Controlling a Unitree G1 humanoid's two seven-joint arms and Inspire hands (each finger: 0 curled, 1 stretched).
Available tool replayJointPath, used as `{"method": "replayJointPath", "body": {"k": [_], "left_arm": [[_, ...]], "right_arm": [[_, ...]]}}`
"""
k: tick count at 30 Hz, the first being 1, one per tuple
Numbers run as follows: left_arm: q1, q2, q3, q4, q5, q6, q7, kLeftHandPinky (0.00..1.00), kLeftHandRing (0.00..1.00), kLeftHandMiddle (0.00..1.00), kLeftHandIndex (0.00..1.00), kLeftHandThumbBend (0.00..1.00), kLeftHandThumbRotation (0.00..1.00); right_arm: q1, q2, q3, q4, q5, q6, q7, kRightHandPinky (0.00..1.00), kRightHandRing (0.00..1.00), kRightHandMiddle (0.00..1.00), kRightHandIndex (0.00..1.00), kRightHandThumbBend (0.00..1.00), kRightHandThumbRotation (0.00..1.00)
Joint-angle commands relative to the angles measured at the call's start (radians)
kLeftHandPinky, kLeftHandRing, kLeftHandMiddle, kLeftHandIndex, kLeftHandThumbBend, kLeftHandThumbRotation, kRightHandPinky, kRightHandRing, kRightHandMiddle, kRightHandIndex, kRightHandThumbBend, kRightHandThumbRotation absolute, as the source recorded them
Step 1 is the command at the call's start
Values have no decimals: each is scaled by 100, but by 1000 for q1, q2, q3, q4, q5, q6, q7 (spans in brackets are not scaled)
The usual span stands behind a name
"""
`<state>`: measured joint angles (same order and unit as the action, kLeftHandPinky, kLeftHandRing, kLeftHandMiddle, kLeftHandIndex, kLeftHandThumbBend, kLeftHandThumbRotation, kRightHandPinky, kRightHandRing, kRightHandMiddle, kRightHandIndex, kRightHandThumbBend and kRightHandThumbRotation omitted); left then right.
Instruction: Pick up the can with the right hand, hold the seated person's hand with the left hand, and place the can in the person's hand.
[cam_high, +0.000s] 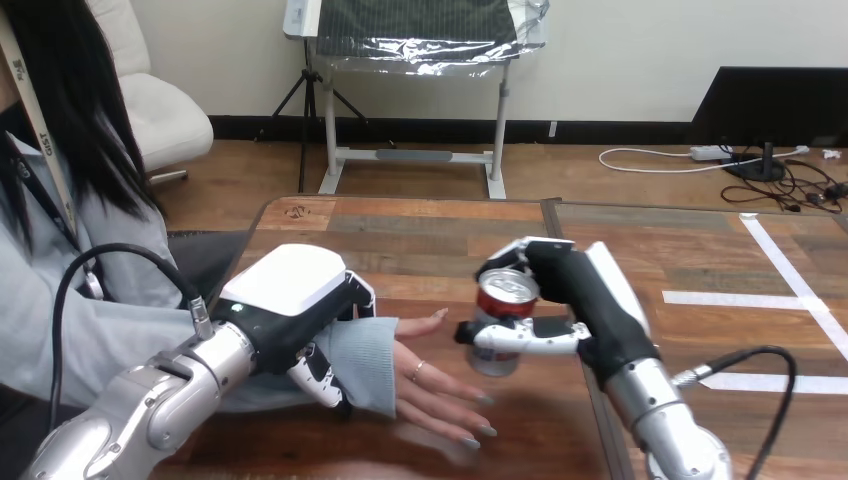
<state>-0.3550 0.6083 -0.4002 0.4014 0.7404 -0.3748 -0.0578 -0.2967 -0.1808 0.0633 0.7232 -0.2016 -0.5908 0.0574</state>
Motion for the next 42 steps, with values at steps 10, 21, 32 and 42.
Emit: {"method": "replayJointPath", "body": {"k": [10,21,32,42], "left_arm": [[-71,-27,61,-121,-43,-1,21,37,39,43,45,92,0],[-75,-35,65,-135,-42,3,18,36,38,42,45,93,0],[-87,-50,69,-128,-41,-3,27,35,37,42,44,94,0],[-95,-68,73,-126,-43,5,29,35,37,42,44,94,0]], "right_arm": [[-52,36,20,-94,3,-16,-12,33,39,45,46,82,0],[-34,50,42,-142,-13,5,-17,32,37,44,46,84,0],[-3,68,65,-218,-12,30,0,31,36,44,46,85,0],[21,87,75,-265,11,42,24,32,37,44,46,85,0]]}}
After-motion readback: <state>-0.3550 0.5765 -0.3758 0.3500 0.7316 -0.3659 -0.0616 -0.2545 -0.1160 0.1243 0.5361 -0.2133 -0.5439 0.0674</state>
